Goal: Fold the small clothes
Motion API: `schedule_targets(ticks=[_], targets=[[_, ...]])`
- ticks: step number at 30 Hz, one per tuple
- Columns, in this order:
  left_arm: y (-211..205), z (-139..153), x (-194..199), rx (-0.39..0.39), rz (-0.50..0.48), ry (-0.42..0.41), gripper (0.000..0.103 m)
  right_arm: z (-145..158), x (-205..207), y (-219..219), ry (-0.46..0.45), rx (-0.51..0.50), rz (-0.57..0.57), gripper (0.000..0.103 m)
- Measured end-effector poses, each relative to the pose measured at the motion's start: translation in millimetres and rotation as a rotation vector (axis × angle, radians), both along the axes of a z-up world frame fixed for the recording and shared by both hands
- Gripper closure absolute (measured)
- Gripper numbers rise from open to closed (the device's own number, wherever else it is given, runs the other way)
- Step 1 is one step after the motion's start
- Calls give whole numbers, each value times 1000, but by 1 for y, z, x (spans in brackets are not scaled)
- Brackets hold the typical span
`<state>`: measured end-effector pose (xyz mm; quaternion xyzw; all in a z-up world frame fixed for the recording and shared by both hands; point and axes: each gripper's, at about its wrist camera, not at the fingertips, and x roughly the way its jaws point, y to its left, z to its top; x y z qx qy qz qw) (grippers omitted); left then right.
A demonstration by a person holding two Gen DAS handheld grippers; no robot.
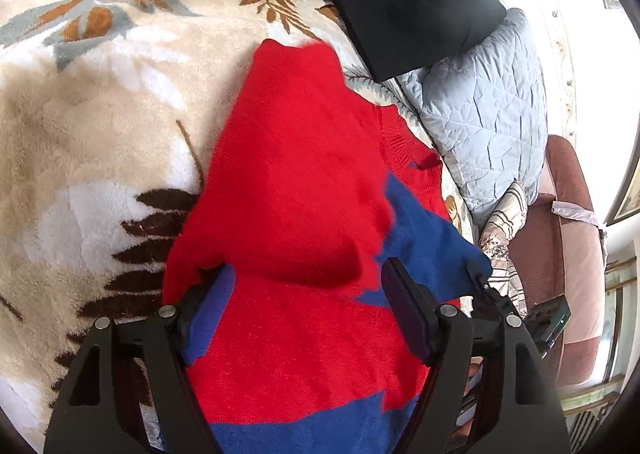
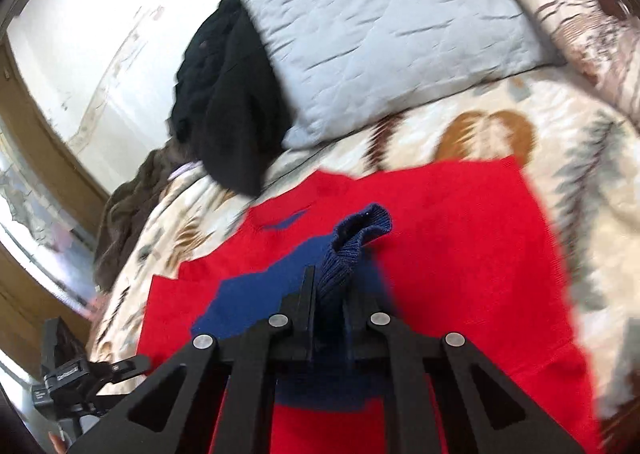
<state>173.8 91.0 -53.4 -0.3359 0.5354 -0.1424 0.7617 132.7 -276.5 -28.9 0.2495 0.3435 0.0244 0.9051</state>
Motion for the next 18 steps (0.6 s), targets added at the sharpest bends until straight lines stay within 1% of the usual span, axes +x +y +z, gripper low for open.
schedule_targets(ticks=[4,8,10,11,12,14,15,16,18], targets=[[-4,1,0,26,-2,-9,27,-5,-5,-30,17,0,-47,94],[-8,1,-1,52,-12,-16,27,-17,-9,-44,37,-26,-70,95],[-9,2,-1,60,-16,-17,27,-33,-7,-51,95,-42,-86,98],[-9,2,0,63,-19,-16,27,-43,-6,-55,136,-32,-88,98],[-9,2,0,63,-22,-15,27,-46,-9,-58,132,-4,-84,99],[-11,5,-4,62,-37,-16,27,-37,-17,-64,106,36,-113,97],[-15,10,-8,53,-58,-32,27,-33,-20,-66,90,48,-124,91],[-18,13,-11,41,-81,-49,27,-27,-23,-68,72,54,-134,90],[-33,28,-21,-2,-165,-124,27,-15,-28,-68,23,70,-132,90]])
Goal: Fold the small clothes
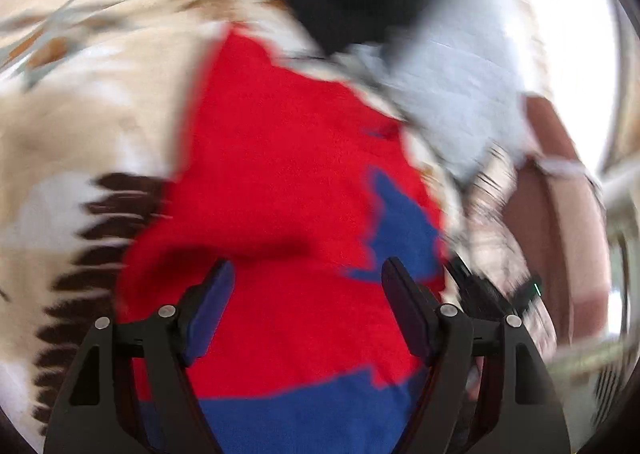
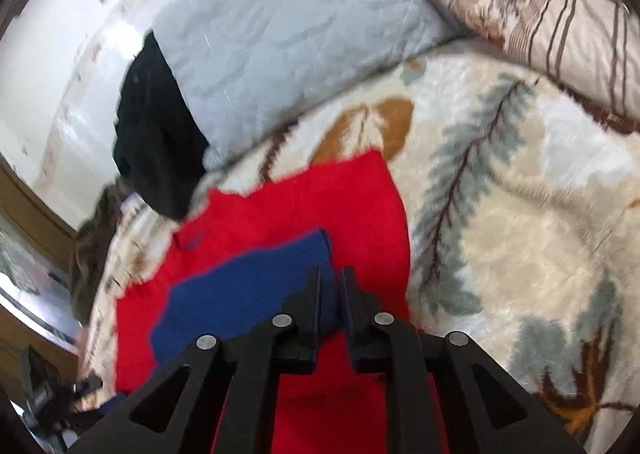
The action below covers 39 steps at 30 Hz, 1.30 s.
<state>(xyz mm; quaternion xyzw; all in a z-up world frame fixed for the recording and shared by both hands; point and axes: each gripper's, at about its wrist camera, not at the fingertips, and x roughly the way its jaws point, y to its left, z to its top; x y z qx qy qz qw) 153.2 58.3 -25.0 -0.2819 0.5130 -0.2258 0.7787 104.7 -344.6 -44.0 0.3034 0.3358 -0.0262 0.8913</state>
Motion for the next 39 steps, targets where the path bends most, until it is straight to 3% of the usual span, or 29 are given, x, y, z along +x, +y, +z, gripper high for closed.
schedule_targets(ticks=[2,5,6,8,10,11,14,20,23,25,28,32,35,39], targets=[[-14,20,-8,7,-70,-105,27,7,0,3,-20,0,17,89],[-17,35,-9,190,-6,-212,25,8,4,16,-29,-29,73,89],[-15,30,-2,275,34,-191,24,5,6,21,-20,-45,93,89],[-9,12,13,362,78,-115,24,-6,10,30,14,-60,130,89],[-2,-15,30,408,107,8,24,-29,19,38,119,-83,165,94],[-2,-24,34,417,103,40,25,-33,18,39,119,-91,167,94],[-14,-16,30,494,87,-3,24,-22,11,41,109,-104,155,91],[-33,-12,23,575,45,-56,23,-2,-3,66,14,-147,235,89],[-33,-26,29,587,45,-25,18,-11,4,79,39,-150,265,88],[-34,-25,27,601,44,-35,17,-25,12,89,105,-192,276,88],[-31,-18,23,583,56,-43,17,-11,9,101,68,-243,257,84],[-24,0,20,539,98,-105,17,11,24,128,-17,-209,343,83],[-16,-5,27,551,126,-78,17,9,42,156,-33,-198,407,83],[-12,-23,40,557,138,-12,17,-32,58,182,92,-204,484,85]])
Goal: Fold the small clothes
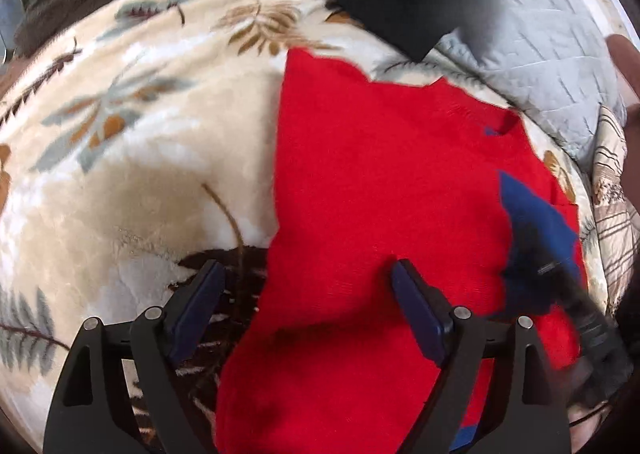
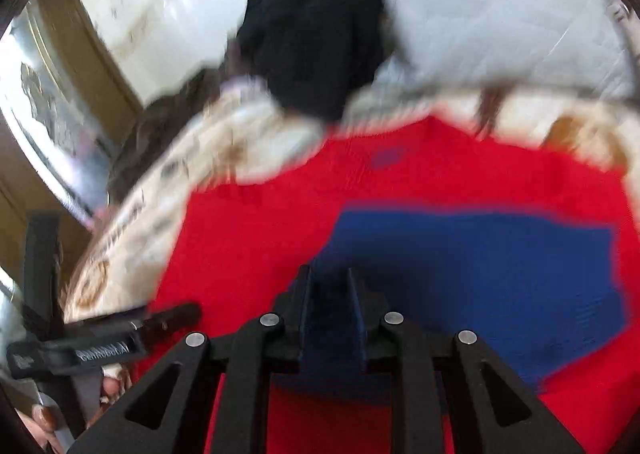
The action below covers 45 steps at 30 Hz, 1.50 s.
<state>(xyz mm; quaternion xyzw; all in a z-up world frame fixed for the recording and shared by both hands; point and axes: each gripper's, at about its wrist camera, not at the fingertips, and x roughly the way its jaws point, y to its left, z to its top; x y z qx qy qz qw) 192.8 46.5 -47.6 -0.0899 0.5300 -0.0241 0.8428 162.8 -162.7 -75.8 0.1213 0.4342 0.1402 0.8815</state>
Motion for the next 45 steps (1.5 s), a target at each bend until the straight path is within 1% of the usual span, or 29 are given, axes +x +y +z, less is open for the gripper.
schedule_targets(ticks=[1,4,7,9,10,11,12,13,14,15,16,17,19,20,21,22,24,26,29,30,33,35,37,39,40,41,42,43,45], targets=[[-1,1,0,12,-2,-5,17,2,-4,0,-37,4,-3,85],[-4,6,-2,24,-16,-16,17,14,-6,-11,-18,17,-24,86],[3,18,-6,-32,-3,-68,17,25,-8,-43,-57,-13,-124,84],[7,21,-4,-23,14,-87,17,20,-7,-72,-28,-25,-197,81],[8,18,-2,2,27,-75,17,13,-5,-85,13,-35,-221,84],[9,14,-1,21,31,-54,17,4,-4,-99,41,-14,-218,89],[8,8,2,31,29,-31,17,4,-7,-111,35,35,-210,96],[7,0,5,44,29,-8,17,7,-11,-123,37,64,-233,97],[6,0,4,56,31,-17,17,11,-17,-135,26,101,-277,95],[5,2,2,61,31,-24,17,13,-23,-145,14,118,-323,83],[3,5,1,56,24,-31,17,13,-28,-155,1,131,-363,77],[2,7,-1,36,8,-37,17,9,-32,-165,6,129,-388,77],[-1,3,1,35,-6,-22,17,-1,-34,-175,33,120,-362,85],[-4,-1,2,51,-11,-12,16,2,-37,-176,24,99,-359,85],[-5,-1,2,65,-13,-25,16,6,-40,-175,26,78,-365,85],[-6,1,2,69,-9,-29,16,11,-45,-174,19,80,-363,81],[-6,8,-3,41,-18,-41,16,21,-58,-173,-21,69,-364,78],[-6,13,-6,24,-27,-57,16,21,-68,-170,-36,48,-349,77],[-13,7,-6,60,-49,-32,16,9,-66,-168,-4,7,-335,77],[-15,1,-5,70,-53,-12,15,9,-66,-166,-24,-9,-330,78],[-18,-1,-6,92,-57,-28,13,19,-68,-160,-11,-33,-332,78],[-16,2,-8,70,-68,-21,13,26,-76,-156,-11,-7,-307,75],[-13,2,-13,24,-75,-6,13,26,-89,-152,12,-14,-285,60],[-14,-1,-18,45,-81,-10,13,10,-97,-148,102,-61,-270,55],[-17,-2,-21,65,-85,-7,13,4,-101,-145,119,-78,-255,55],[-18,-2,-23,75,-88,-2,13,8,-108,-142,88,-102,-246,55],[-18,-2,-26,80,-90,13,13,11,-113,-140,98,-119,-243,55],[-19,-1,-33,77,-96,45,13,14,-118,-139,123,-114,-240,55],[-18,2,-45,72,-109,69,13,20,-133,-143,158,-65,-228,55]])
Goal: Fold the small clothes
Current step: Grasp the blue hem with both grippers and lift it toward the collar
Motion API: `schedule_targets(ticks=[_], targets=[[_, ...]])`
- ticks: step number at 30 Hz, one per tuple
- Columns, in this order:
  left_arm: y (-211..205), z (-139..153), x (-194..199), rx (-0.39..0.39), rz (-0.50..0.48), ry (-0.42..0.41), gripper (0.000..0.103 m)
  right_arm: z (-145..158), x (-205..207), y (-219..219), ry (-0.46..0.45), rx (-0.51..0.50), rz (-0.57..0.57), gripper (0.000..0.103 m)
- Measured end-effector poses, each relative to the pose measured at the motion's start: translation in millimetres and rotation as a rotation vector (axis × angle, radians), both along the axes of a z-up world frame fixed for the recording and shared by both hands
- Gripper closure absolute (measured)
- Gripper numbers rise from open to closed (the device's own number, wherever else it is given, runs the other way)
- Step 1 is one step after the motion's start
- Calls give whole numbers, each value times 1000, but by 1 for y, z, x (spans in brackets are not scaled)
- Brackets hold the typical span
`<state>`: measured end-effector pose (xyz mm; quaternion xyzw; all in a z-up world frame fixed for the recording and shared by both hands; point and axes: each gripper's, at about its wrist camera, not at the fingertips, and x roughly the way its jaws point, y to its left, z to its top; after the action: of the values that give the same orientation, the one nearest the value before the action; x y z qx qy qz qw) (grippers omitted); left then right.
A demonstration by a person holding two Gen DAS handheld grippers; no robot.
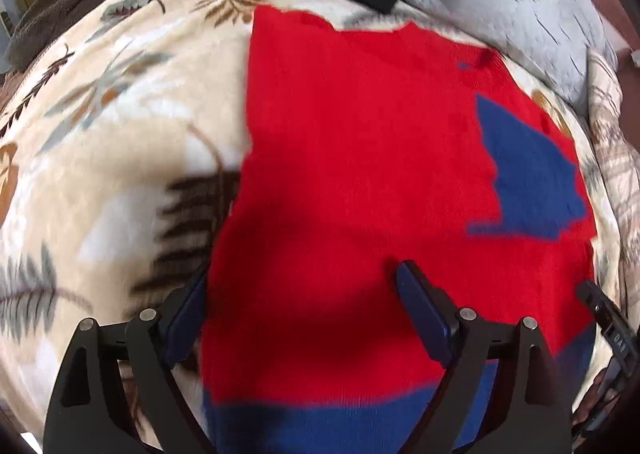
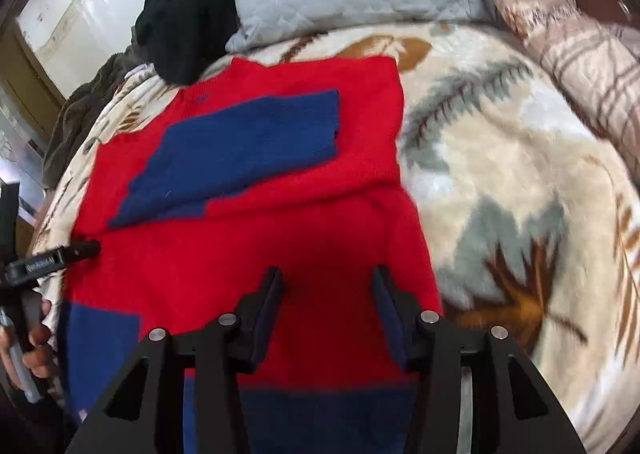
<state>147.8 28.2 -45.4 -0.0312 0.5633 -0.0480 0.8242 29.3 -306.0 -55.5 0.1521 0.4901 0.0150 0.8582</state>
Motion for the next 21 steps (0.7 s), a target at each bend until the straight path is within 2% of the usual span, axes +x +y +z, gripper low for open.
schedule_targets(ticks=[5,10,15,21], targets=[[26,12,-50,-31,-37,64,13,9,-54,-24,40,42,1,54],[59,19,-103,-53,-48,123,13,0,-103,-55,86,116,-23,47],[71,9,-155,-112,-51,216,13,-22,-133,-68,147,210,-23,47],[55,-15,-190,-141,-83,290,13,-34,-145,-53,174,264,69,47]])
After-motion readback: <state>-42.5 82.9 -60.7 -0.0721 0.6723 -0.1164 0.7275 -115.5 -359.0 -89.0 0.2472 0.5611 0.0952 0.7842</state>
